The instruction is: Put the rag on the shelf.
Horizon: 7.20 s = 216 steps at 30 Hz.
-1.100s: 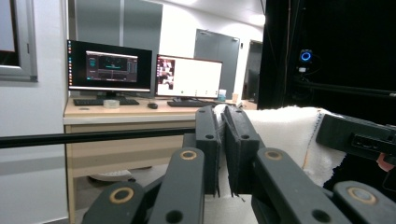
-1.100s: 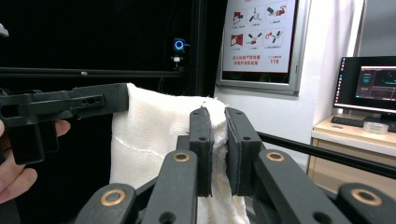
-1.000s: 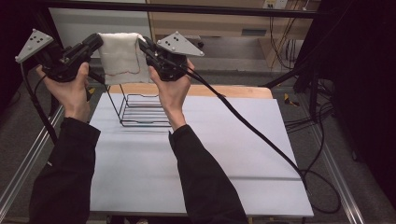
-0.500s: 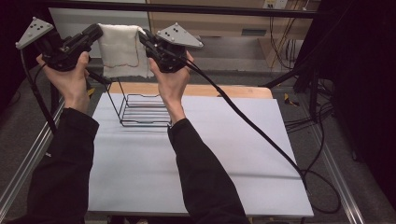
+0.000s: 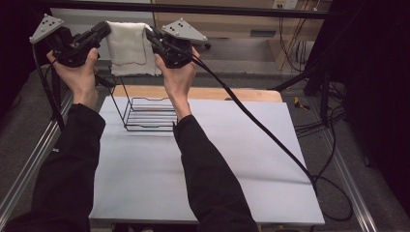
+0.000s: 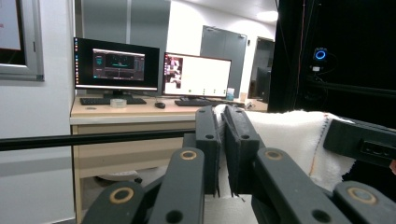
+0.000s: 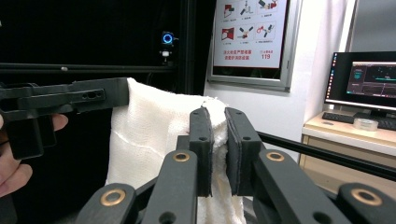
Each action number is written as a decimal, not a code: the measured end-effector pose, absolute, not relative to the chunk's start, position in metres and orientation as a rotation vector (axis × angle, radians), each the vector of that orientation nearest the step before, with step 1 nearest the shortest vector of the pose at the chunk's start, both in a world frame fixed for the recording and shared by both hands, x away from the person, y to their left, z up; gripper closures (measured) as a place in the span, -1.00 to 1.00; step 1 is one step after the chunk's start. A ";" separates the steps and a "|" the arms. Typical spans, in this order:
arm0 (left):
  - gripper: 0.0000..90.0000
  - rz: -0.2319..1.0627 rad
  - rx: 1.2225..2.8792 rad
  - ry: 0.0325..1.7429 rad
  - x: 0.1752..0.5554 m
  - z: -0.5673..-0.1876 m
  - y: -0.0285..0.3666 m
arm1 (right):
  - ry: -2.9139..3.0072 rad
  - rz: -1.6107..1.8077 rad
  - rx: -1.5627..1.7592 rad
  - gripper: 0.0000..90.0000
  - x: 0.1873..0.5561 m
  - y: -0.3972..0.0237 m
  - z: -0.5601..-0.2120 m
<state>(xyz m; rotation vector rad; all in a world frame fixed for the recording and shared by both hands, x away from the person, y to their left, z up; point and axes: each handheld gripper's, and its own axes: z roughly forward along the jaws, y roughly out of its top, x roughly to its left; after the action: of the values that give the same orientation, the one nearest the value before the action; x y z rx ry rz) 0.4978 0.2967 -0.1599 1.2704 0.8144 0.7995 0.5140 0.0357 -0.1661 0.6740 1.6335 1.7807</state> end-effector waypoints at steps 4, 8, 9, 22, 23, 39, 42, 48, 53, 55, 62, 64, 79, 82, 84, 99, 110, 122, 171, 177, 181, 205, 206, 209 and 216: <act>0.88 0.797 1.287 0.824 0.506 -0.160 0.297 | 1.642 1.771 0.676 0.83 0.519 0.037 -0.168; 0.88 0.799 1.296 0.837 0.512 -0.163 0.296 | 1.646 1.771 0.706 0.83 0.526 0.038 -0.170; 0.88 0.799 1.299 0.836 0.514 -0.165 0.296 | 1.648 1.765 0.701 0.83 0.527 0.038 -0.171; 0.88 0.793 1.329 0.855 0.523 -0.186 0.304 | 1.706 1.728 0.714 0.83 0.534 0.045 -0.186; 0.88 0.794 1.330 0.853 0.522 -0.187 0.305 | 1.710 1.726 0.714 0.83 0.534 0.046 -0.187; 0.88 0.770 1.386 0.851 0.505 -0.212 0.306 | 1.795 1.672 0.734 0.82 0.522 0.044 -0.205; 0.87 0.767 1.397 0.847 0.501 -0.216 0.307 | 1.806 1.680 0.734 0.82 0.519 0.042 -0.208; 0.87 0.754 1.398 0.845 0.493 -0.222 0.310 | 1.827 1.664 0.714 0.82 0.512 0.042 -0.211; 0.87 0.750 1.418 0.845 0.487 -0.226 0.312 | 1.847 1.649 0.695 0.82 0.507 0.043 -0.213; 0.87 0.750 1.428 0.845 0.485 -0.227 0.313 | 1.857 1.646 0.691 0.81 0.504 0.043 -0.214; 0.86 0.748 1.454 0.832 0.475 -0.231 0.313 | 1.889 1.638 0.679 0.80 0.496 0.041 -0.218; 0.86 0.741 1.456 0.841 0.474 -0.233 0.313 | 1.904 1.633 0.672 0.80 0.495 0.041 -0.219; 0.72 0.691 1.504 0.890 0.455 -0.229 0.317 | 1.960 1.576 0.627 0.81 0.484 0.043 -0.227; 0.71 0.699 1.483 0.892 0.452 -0.217 0.321 | 1.960 1.582 0.629 0.81 0.484 0.043 -0.228; 0.75 0.700 1.484 0.906 0.454 -0.210 0.321 | 1.960 1.585 0.627 0.81 0.484 0.044 -0.230; 1.00 0.623 1.588 0.959 0.482 -0.214 0.310 | 1.978 1.573 0.614 0.81 0.481 0.043 -0.237; 1.00 0.609 1.637 0.928 0.468 -0.234 0.306 | 2.003 1.559 0.604 0.78 0.481 0.041 -0.243; 1.00 0.606 1.640 0.937 0.468 -0.243 0.304 | 2.049 1.535 0.579 0.64 0.475 0.039 -0.241; 0.41 0.635 1.767 0.941 0.440 -0.276 0.307 | 2.183 1.536 0.729 0.04 0.469 0.006 -0.259; 0.02 0.594 1.796 0.934 0.428 -0.294 0.304 | 2.198 1.491 0.779 -0.38 0.462 -0.020 -0.271; -0.22 0.571 1.829 0.929 0.422 -0.308 0.302 | 2.210 1.497 0.807 -0.59 0.458 -0.039 -0.280; -0.88 0.406 1.922 0.954 0.390 -0.387 0.295 | 2.230 1.435 1.031 -0.97 0.422 -0.160 -0.367; -0.88 0.400 1.927 0.954 0.390 -0.391 0.295 | 2.232 1.438 1.035 -0.98 0.421 -0.164 -0.371; -0.88 0.388 1.940 0.961 0.388 -0.402 0.295 | 2.246 1.425 1.067 -0.98 0.416 -0.177 -0.381; -0.88 0.384 1.969 0.958 0.382 -0.417 0.298 | 2.258 1.401 1.113 -0.99 0.404 -0.203 -0.404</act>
<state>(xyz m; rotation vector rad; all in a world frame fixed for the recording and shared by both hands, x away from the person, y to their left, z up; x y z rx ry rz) 0.3818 0.2983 -0.4167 1.9693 0.9585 0.3836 0.4042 -0.2032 -0.4041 1.1133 2.2583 1.4010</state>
